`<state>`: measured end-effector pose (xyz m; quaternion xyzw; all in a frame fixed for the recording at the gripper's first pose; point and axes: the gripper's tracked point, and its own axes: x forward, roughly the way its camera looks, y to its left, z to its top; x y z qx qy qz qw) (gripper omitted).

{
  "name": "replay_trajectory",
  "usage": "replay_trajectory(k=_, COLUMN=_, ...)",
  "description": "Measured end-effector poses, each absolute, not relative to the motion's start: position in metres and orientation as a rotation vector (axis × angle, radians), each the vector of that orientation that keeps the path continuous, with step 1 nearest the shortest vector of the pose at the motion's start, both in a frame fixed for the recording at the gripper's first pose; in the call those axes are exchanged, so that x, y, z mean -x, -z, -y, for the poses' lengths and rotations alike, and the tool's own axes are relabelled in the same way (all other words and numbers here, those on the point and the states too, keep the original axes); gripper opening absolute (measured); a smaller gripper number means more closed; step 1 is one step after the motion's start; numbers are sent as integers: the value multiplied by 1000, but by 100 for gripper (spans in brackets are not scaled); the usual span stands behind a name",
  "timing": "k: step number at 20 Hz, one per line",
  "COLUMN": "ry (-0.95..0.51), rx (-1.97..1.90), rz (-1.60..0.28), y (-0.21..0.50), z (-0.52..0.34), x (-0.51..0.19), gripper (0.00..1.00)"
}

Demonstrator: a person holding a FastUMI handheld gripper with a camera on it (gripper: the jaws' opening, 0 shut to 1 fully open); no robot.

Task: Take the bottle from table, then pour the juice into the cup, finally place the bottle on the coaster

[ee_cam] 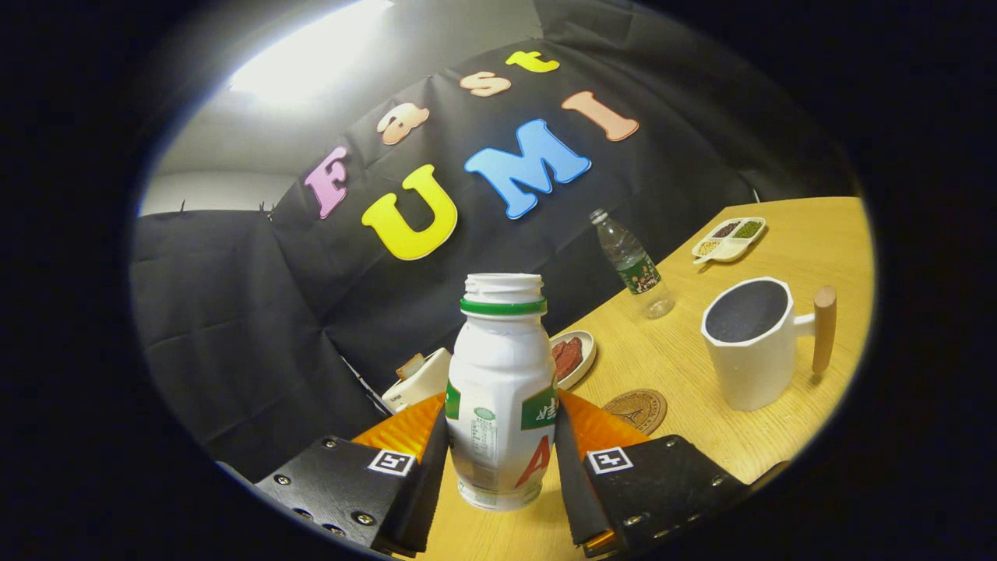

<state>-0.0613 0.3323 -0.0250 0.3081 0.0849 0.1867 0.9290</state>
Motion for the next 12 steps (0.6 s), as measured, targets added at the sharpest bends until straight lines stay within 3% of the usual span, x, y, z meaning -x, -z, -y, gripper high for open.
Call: replay_trajectory(k=12, ry=-338, rx=-987, rz=-207, y=33, z=-310, x=37, gripper=65)
